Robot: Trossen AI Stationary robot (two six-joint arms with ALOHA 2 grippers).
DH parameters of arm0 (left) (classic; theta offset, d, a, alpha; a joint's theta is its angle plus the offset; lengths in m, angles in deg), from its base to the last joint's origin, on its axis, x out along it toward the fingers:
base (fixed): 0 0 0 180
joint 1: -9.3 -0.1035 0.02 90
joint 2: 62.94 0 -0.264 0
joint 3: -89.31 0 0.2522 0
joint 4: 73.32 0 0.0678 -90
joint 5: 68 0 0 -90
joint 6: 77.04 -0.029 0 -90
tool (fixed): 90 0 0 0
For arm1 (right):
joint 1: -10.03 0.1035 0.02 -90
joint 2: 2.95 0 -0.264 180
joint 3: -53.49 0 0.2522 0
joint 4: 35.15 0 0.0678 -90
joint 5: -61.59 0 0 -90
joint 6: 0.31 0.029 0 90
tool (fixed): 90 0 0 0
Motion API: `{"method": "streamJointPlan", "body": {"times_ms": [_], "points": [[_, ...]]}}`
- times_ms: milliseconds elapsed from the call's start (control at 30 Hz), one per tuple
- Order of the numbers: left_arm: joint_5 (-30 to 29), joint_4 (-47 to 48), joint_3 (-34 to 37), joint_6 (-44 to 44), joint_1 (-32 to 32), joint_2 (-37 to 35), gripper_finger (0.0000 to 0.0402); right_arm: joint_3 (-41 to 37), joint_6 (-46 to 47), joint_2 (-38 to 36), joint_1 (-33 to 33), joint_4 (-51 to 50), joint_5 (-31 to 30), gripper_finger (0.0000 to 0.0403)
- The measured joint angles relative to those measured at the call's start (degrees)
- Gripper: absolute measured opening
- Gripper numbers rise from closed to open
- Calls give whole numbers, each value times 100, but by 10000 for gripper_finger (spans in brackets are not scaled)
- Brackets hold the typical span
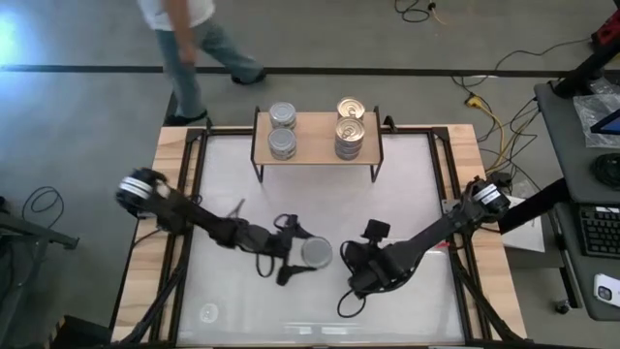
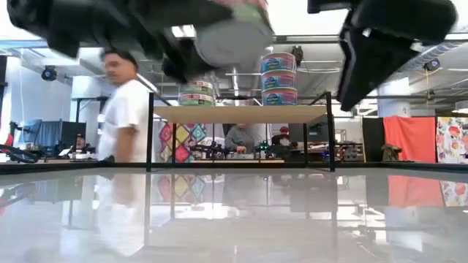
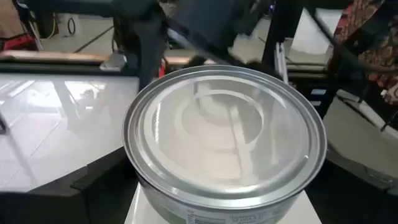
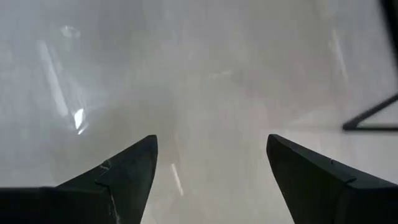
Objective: Stack canned seafood by type on shelf
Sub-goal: Stack the green tuna can on top of the green tuna can on the shelf
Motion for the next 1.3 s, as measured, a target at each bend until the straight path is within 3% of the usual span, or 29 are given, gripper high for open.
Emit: {"method": "streamJointPlan", "body": {"times_ms": [200,433,633,833,1133,1300], "points": [[-42,1481,257,-7,-125,-1680,371,496,-855,-2,-67,209,-408,310],[-180,3118,21,-376,-596,-3170,371,1014,-2975,-10,-493,1291,-738,320],[-181,4312,-423,-936,-1232,-3996,371,1217,-4653,-12,-1161,2356,-582,313],[-106,5154,-921,-1487,-2056,-4255,371,1705,-5939,-128,-1758,3013,302,300],[1629,5712,-1323,-1837,-3986,-4115,372,2391,-6154,-137,-2441,3216,403,290],[2712,5712,-1415,-1951,-5023,-3915,374,2698,-6366,-137,-2759,4122,467,300]]}}
